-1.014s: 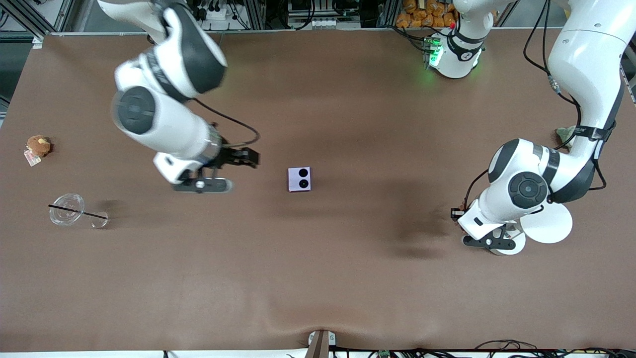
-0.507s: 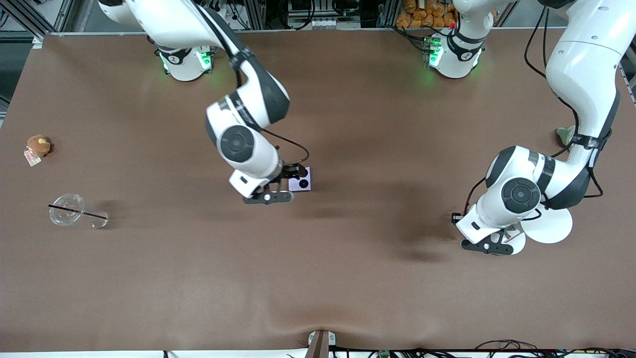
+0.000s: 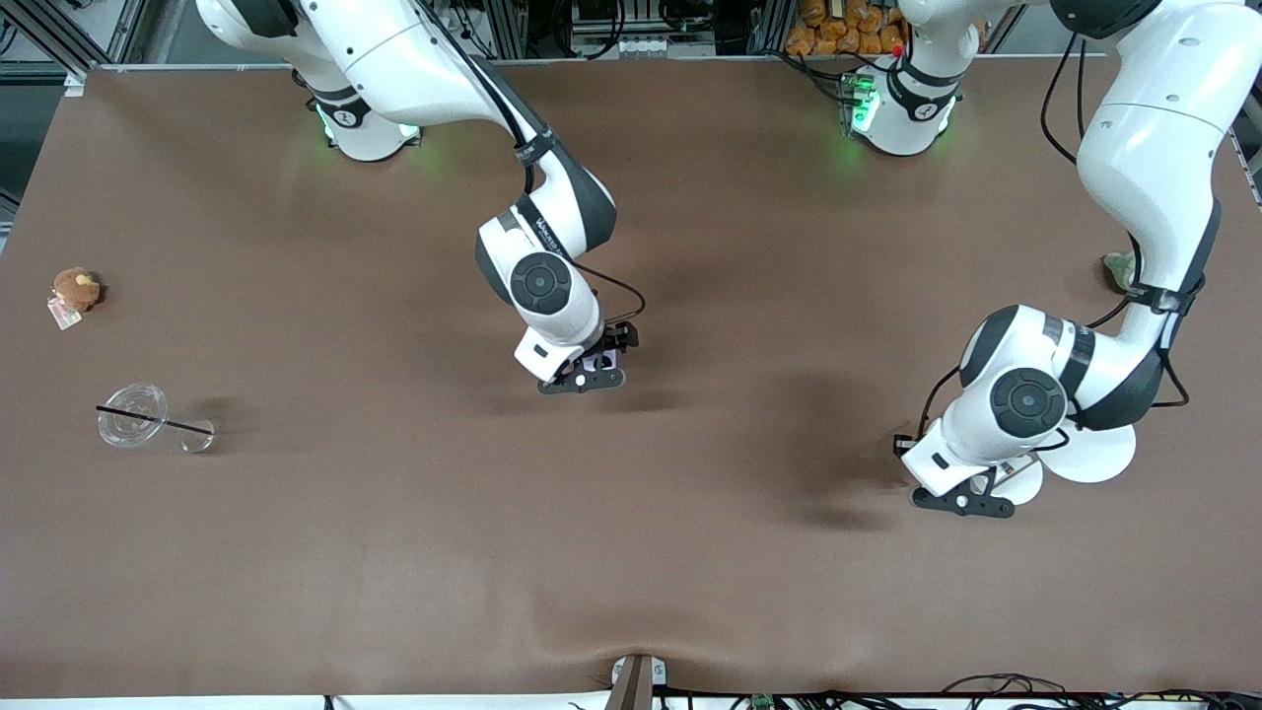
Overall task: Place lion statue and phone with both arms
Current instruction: 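Lower the lion by the white lamp while the right gripper grasps the phone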
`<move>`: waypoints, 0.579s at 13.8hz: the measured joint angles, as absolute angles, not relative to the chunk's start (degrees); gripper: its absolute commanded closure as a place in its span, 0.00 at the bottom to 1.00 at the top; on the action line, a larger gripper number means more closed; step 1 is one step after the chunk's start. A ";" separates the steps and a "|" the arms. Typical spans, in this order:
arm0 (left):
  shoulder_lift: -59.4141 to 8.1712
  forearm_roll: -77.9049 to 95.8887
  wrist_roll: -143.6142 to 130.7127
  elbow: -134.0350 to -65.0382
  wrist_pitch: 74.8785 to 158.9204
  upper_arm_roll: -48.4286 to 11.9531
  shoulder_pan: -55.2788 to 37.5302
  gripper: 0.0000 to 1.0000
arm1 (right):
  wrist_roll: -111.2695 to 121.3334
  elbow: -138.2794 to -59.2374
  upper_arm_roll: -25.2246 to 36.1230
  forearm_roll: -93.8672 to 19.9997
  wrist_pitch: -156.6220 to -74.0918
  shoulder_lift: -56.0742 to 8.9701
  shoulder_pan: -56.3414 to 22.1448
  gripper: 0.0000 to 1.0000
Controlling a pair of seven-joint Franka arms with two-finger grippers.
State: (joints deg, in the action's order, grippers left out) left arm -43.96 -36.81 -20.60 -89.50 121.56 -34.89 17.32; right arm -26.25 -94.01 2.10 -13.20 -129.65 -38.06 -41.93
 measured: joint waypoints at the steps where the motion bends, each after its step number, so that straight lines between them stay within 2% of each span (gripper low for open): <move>1: -44.04 -37.04 -20.66 -89.39 121.56 -34.49 16.90 1.00 | -26.25 -94.44 2.16 -13.20 -130.14 -38.08 -41.93 0.00; 8: -46.04 -39.42 -20.65 -88.66 123.86 -31.82 16.13 1.00 | -26.44 -95.74 2.80 -13.20 -133.12 -39.97 -41.80 0.00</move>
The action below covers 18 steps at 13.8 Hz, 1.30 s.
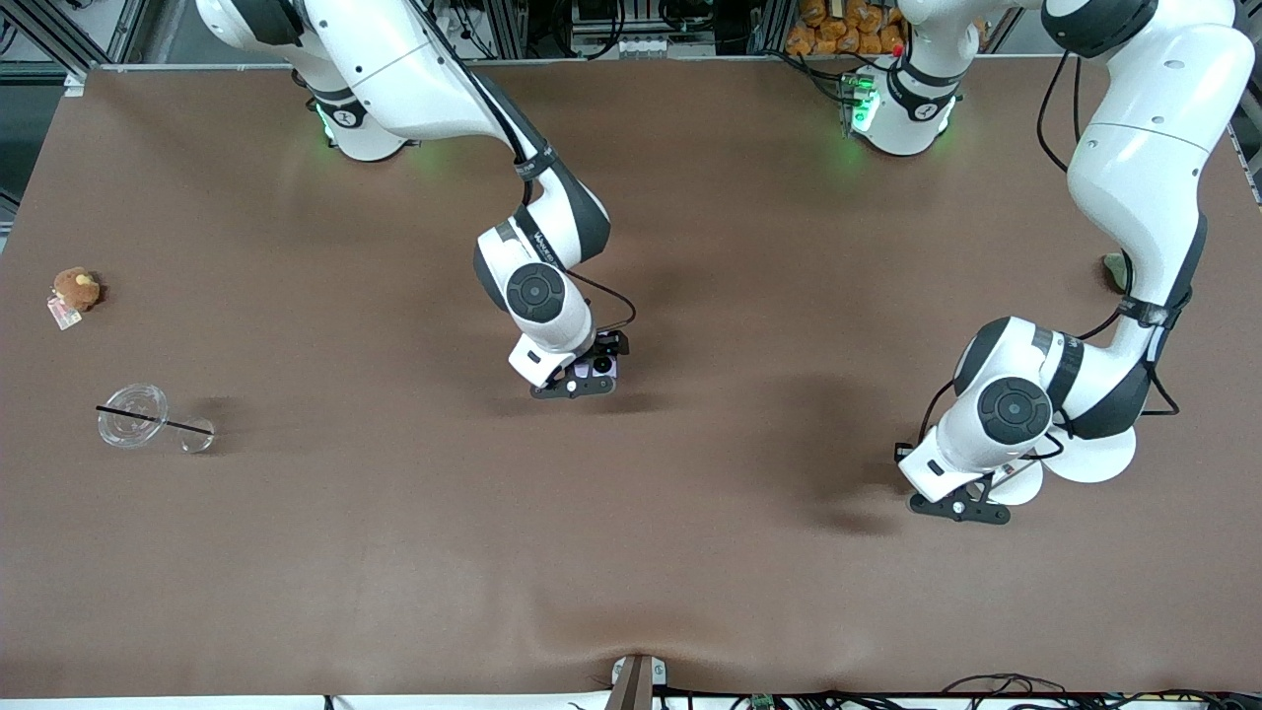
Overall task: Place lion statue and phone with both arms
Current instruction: 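Lower the lion by the white lamp while the right gripper grasps the phone, then carry the phone toward the glass cup while the left gripper releases the lion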
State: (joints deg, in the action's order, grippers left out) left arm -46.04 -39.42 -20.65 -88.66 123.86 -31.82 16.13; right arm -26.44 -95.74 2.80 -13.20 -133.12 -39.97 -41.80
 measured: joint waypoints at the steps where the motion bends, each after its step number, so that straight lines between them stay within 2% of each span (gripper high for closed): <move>1: -46.09 -40.07 -20.64 -88.59 123.87 -31.82 16.12 1.00 | -26.54 -95.74 2.75 -13.21 -133.23 -40.07 -41.93 0.00; 3: -46.18 -40.94 -20.64 -88.59 123.87 -31.82 16.10 1.00 | -26.61 -95.74 2.65 -13.21 -133.43 -40.34 -42.09 0.00; 4: -46.25 -40.99 -20.65 -88.59 123.87 -31.82 16.10 0.88 | -26.62 -95.74 2.63 -13.21 -133.86 -40.59 -42.12 0.00; 5: -46.36 -40.99 -20.65 -88.59 123.86 -31.82 16.10 0.61 | -26.62 -95.74 2.61 -13.21 -134.37 -40.90 -42.17 0.00; 6: -46.50 -40.99 -20.65 -88.59 123.87 -31.82 16.10 0.19 | -26.62 -95.75 2.58 -13.21 -134.63 -41.18 -42.26 0.00; 7: -46.62 -40.99 -20.65 -88.58 123.87 -31.80 16.13 0.00 | -26.62 -95.74 2.55 -13.21 -134.83 -41.39 -42.35 0.00; 10: -46.81 -40.99 -20.65 -88.52 125.10 -31.61 16.78 0.00 | -26.72 -95.75 2.47 -13.21 -135.65 -42.18 -43.17 0.00; 11: -46.80 -40.98 -20.65 -88.38 125.38 -31.61 17.05 0.00 | -26.92 -95.74 2.49 -13.19 -135.98 -42.49 -43.49 0.11; 12: -46.78 -40.82 -20.65 -88.17 125.43 -31.66 17.17 0.00 | -27.20 -95.74 2.59 -13.09 -136.11 -42.59 -43.82 0.35; 13: -46.69 -40.47 -20.65 -88.01 125.30 -31.80 17.17 0.00 | -27.57 -95.74 2.72 -13.00 -136.11 -42.58 -44.12 0.75; 14: -46.56 -40.27 -20.65 -87.89 124.93 -32.15 17.16 0.00 | -27.82 -95.70 2.83 -12.87 -135.90 -42.34 -44.27 0.98; 18: -45.23 -40.22 -20.69 -87.18 120.31 -36.41 17.18 0.00 | -28.10 -94.69 3.30 -12.48 -132.84 -42.35 -44.34 1.00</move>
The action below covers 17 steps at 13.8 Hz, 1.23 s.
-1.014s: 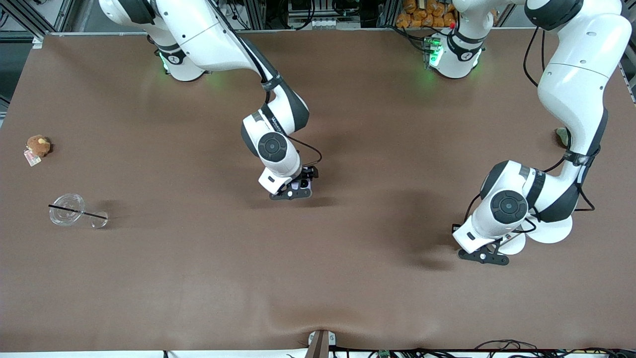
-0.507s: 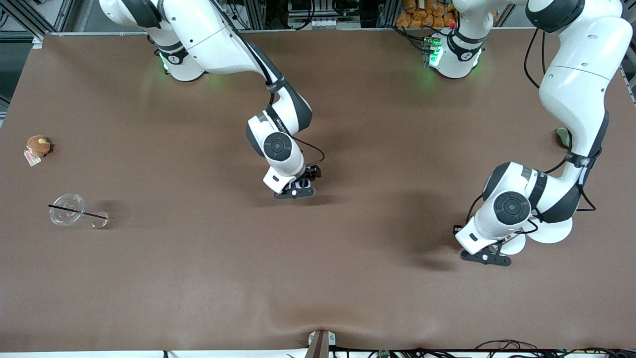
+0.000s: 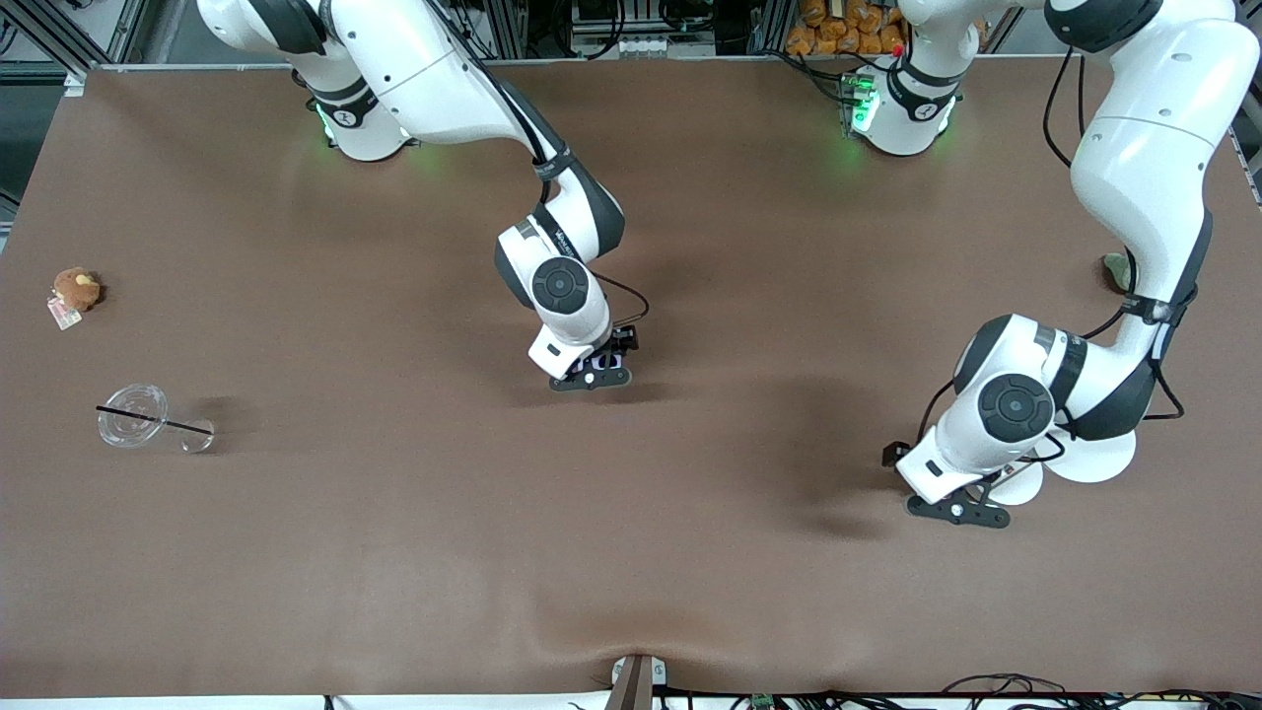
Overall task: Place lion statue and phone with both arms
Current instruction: 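Carry the phone toward the glass cup while the left gripper releases the lion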
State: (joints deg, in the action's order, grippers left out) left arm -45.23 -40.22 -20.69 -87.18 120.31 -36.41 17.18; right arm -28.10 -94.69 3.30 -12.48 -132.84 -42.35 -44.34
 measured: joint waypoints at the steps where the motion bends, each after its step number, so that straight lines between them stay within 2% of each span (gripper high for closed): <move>1: -44.45 -40.22 -20.70 -87.08 118.72 -37.54 17.18 0.00 | -28.15 -93.42 4.05 -12.47 -129.60 -42.34 -44.27 1.00; 5: -39.42 -38.98 -20.70 -86.82 112.68 -40.95 17.18 0.00 | -28.24 -87.33 7.88 -12.46 -118.08 -40.73 -41.33 1.00; 11: -27.14 -28.78 -20.83 -86.07 104.85 -41.95 17.14 0.00 | -17.52 -86.86 9.33 -12.40 -116.58 -37.50 -25.38 1.00; 17: -12.22 -16.31 -21.44 -85.86 96.85 -41.85 18.13 0.00 | 0.19 -86.95 10.23 -12.25 -110.78 -36.51 -10.38 1.00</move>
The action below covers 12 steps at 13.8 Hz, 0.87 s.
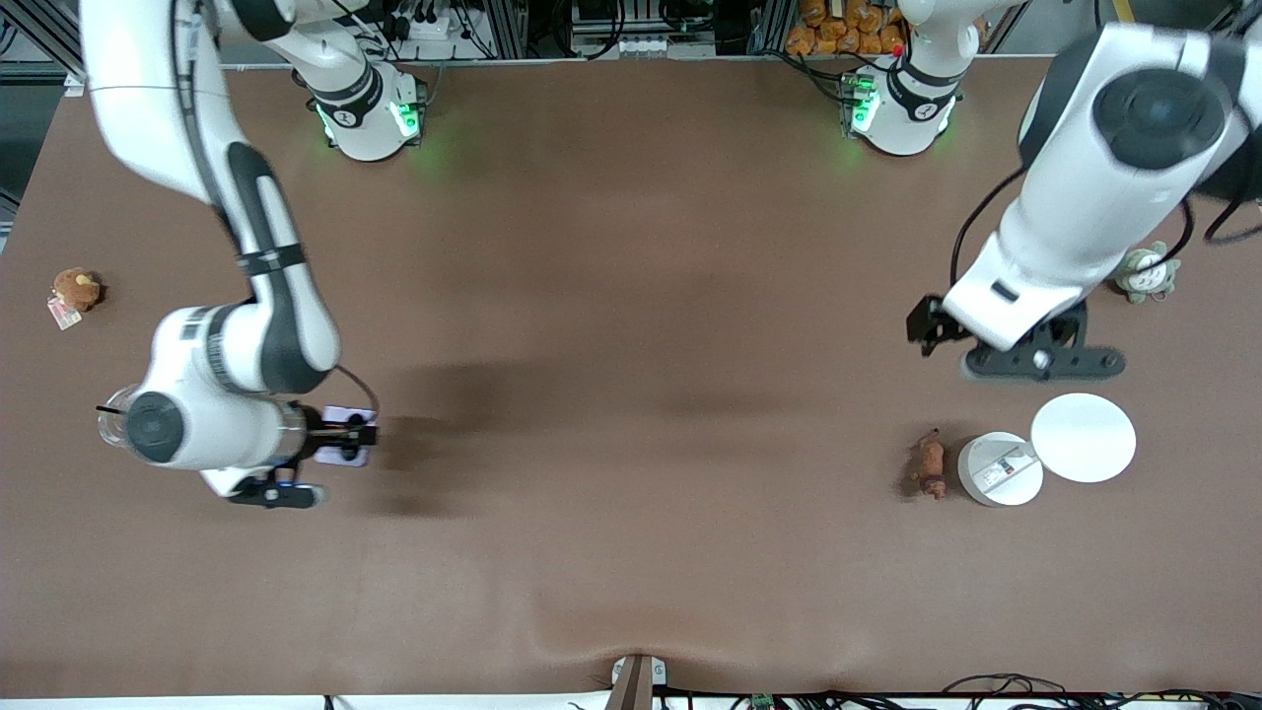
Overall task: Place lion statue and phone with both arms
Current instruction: 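Carry the phone toward the glass cup while the left gripper releases the lion, then lower the phone beside the glass cup and open the right gripper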
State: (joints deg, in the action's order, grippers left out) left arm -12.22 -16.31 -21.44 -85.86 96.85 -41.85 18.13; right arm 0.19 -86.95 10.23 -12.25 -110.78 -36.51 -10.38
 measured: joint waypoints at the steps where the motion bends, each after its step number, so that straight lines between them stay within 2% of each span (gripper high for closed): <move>1: -10.39 -14.62 -21.44 -85.87 95.32 -41.76 18.82 0.00 | 1.63 -87.02 10.38 -11.76 -110.51 -36.51 -8.45 1.00; 4: -6.24 -12.88 -21.44 -85.90 90.69 -41.64 20.43 0.00 | 2.33 -87.63 10.93 -6.48 -110.58 -36.53 -5.01 1.00; 8: -2.24 -10.55 -21.29 -85.96 87.91 -40.43 20.69 0.00 | 2.81 -89.85 10.98 -5.52 -113.26 -36.96 -2.38 1.00; 10: 0.14 -9.49 -18.69 -86.24 86.45 -34.73 16.76 0.00 | 4.73 -91.40 10.98 -5.53 -116.90 -38.21 -1.65 1.00; 12: 1.68 -8.99 -15.41 -86.55 84.92 -25.58 10.09 0.00 | 6.33 -92.08 10.97 -5.53 -119.23 -39.82 -1.04 1.00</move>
State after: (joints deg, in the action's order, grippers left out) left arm 1.68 -8.99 -15.41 -86.55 84.92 -25.58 10.09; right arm 6.33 -92.08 10.97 -5.53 -119.23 -39.82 -1.04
